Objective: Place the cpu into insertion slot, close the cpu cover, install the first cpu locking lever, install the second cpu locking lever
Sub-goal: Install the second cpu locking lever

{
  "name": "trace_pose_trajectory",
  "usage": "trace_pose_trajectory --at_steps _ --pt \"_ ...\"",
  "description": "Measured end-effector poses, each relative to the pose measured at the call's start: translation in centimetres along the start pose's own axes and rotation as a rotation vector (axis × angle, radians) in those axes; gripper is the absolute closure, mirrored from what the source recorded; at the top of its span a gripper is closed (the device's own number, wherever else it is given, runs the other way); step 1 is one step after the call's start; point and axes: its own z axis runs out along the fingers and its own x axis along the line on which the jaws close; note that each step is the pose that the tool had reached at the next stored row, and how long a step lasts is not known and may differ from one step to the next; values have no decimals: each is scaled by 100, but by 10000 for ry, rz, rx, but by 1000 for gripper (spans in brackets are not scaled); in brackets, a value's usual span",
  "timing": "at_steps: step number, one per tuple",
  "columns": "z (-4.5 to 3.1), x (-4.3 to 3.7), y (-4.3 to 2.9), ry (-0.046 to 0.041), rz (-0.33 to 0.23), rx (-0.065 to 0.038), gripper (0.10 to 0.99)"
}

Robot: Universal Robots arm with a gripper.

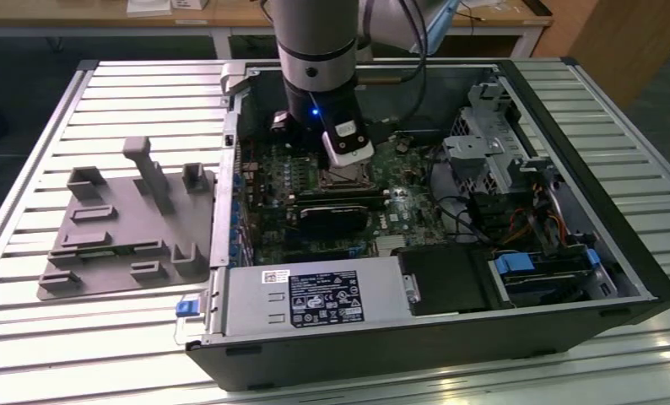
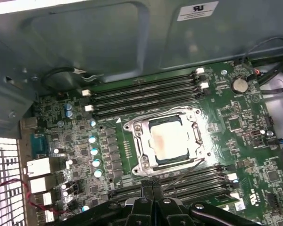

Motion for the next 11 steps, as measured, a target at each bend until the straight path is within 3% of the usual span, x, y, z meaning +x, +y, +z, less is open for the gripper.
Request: trace_pose_trajectory --at_steps 7,11 --pt "11 -27 0 -1 12 1 984" --pt "33 -66 2 0 15 65 984"
